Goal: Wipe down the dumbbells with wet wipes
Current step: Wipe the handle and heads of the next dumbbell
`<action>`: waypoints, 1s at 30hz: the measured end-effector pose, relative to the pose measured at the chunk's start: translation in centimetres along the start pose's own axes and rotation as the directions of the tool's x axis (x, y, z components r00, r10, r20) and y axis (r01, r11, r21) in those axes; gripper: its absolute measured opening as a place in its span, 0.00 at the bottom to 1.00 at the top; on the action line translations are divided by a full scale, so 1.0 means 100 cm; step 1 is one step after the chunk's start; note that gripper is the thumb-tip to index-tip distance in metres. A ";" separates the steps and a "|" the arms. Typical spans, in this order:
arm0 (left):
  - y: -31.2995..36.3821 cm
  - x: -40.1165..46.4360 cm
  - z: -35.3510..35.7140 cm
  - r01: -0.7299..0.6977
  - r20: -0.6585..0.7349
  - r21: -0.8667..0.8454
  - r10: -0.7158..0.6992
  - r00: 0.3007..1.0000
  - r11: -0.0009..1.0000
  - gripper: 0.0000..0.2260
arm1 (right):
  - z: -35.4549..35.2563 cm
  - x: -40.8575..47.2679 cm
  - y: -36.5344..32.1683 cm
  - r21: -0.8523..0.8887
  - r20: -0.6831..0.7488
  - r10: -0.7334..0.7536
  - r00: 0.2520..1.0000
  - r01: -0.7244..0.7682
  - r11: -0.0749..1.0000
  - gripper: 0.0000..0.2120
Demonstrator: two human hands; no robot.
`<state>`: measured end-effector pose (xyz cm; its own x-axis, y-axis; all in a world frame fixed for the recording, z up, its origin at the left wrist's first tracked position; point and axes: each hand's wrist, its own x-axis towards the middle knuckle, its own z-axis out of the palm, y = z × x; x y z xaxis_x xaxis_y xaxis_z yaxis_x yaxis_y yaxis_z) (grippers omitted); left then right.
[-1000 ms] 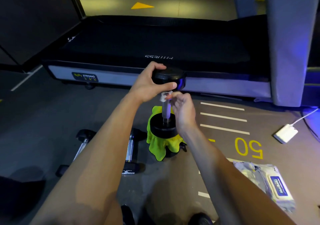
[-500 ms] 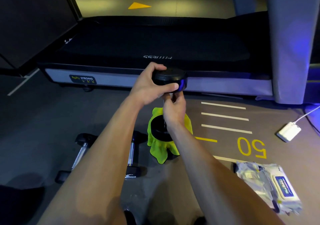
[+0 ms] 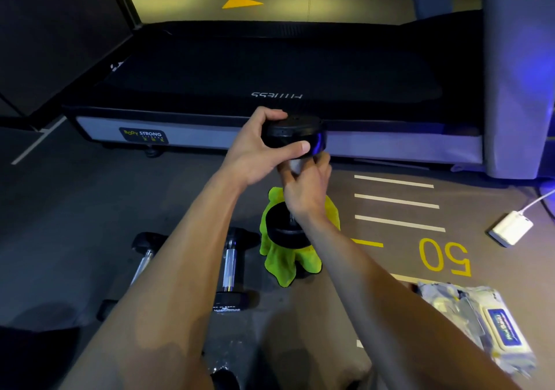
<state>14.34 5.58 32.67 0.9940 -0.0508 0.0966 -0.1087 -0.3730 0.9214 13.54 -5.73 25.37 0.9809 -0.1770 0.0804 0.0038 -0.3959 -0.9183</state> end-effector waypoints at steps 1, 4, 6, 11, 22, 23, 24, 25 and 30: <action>0.001 0.001 0.001 -0.005 0.005 0.005 0.005 1.000 1.000 0.28 | -0.001 0.000 -0.002 -0.046 -0.047 0.012 0.999 -0.014 0.999 0.22; 0.003 0.005 0.005 -0.030 0.013 0.040 0.029 0.999 0.999 0.28 | -0.001 -0.004 -0.011 0.211 -0.177 0.221 0.959 -0.183 0.960 0.12; 0.004 0.005 0.008 -0.042 0.019 0.048 0.041 0.999 0.998 0.28 | 0.002 -0.006 -0.012 0.292 -0.219 0.239 0.946 -0.171 0.941 0.07; -0.001 0.008 0.003 -0.033 0.057 0.021 0.032 0.998 0.999 0.28 | 0.003 0.007 0.000 0.350 -0.020 0.076 0.997 -0.064 0.935 0.04; -0.006 0.006 0.005 -0.049 0.001 0.005 0.049 0.999 0.999 0.28 | 0.024 -0.003 0.000 0.151 -0.151 0.001 0.988 0.022 0.988 0.14; -0.007 0.005 0.007 -0.055 -0.005 0.017 0.056 0.998 0.998 0.28 | 0.030 -0.009 -0.005 0.137 -0.243 0.002 0.970 0.032 0.990 0.16; -0.006 0.005 0.009 -0.063 -0.008 0.027 0.063 0.998 0.998 0.29 | 0.032 -0.010 -0.008 0.163 -0.296 0.026 0.955 0.024 0.986 0.18; -0.005 0.004 0.011 -0.068 -0.013 0.030 0.068 0.998 0.997 0.29 | 0.031 -0.008 -0.008 0.191 -0.310 0.066 0.948 -0.005 0.982 0.17; -0.003 0.004 0.003 -0.039 0.011 0.006 0.039 0.999 0.999 0.28 | 0.003 0.014 0.004 0.491 0.099 0.045 0.994 -0.089 0.866 0.14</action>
<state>14.81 5.37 32.29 0.9888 -0.0753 0.1287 -0.1477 -0.3764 0.9146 14.98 -5.87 24.97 0.9945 -0.1045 -0.0002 0.0119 0.1154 -0.9933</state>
